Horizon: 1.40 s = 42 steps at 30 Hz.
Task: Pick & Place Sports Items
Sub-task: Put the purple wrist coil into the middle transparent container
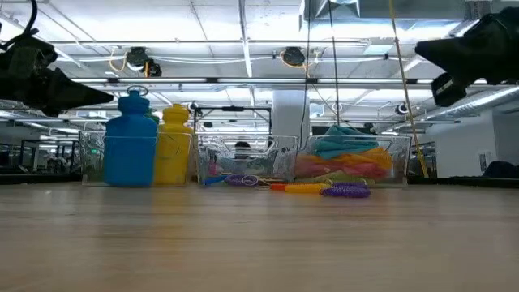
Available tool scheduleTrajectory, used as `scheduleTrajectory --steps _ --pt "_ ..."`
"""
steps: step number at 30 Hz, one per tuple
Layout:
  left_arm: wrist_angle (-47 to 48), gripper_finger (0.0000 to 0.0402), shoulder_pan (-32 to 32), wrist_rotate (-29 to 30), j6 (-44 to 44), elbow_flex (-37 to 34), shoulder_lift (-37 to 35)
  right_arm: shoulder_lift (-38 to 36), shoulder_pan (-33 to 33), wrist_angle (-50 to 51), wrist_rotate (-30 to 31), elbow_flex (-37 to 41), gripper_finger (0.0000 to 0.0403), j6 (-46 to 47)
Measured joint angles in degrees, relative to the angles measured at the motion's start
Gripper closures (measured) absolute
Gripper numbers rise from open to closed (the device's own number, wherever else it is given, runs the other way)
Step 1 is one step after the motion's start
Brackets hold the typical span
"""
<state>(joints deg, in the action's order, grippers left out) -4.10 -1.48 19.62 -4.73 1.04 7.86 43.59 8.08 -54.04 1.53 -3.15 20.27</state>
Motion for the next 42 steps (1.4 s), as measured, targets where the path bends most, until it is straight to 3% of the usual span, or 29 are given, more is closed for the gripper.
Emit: scheduleTrajectory --steps 6,10,16,22,26,36,42 --pt "0.02 0.0380 0.00 -0.01 0.00 0.00 0.01 9.69 1.92 0.91 -0.06 -7.78 0.0391 -6.22" --pt "0.00 0.0380 0.00 -0.02 0.00 0.00 0.02 17.52 1.67 10.24 0.14 -17.04 0.0402 -11.05" --pt "0.02 0.0380 0.00 -0.02 0.02 0.00 0.02 31.93 -1.01 23.29 4.32 -30.48 0.0402 -12.46" --pt "-0.02 0.0380 0.00 -0.02 0.00 0.00 0.02 45.18 -4.62 24.21 4.47 -37.82 0.0403 -15.72" --pt "0.00 0.0380 0.00 -0.02 0.02 0.00 0.02 52.17 -6.93 24.70 6.39 -40.66 0.0403 -19.23" --pt "0.00 0.0380 0.00 -0.02 0.01 0.00 0.02 60.73 -7.64 23.83 23.89 -42.35 0.0403 -32.54" --pt "0.00 0.0380 0.00 -0.02 0.01 0.00 0.02 61.24 -7.64 23.77 24.07 -42.35 0.0403 -34.08"
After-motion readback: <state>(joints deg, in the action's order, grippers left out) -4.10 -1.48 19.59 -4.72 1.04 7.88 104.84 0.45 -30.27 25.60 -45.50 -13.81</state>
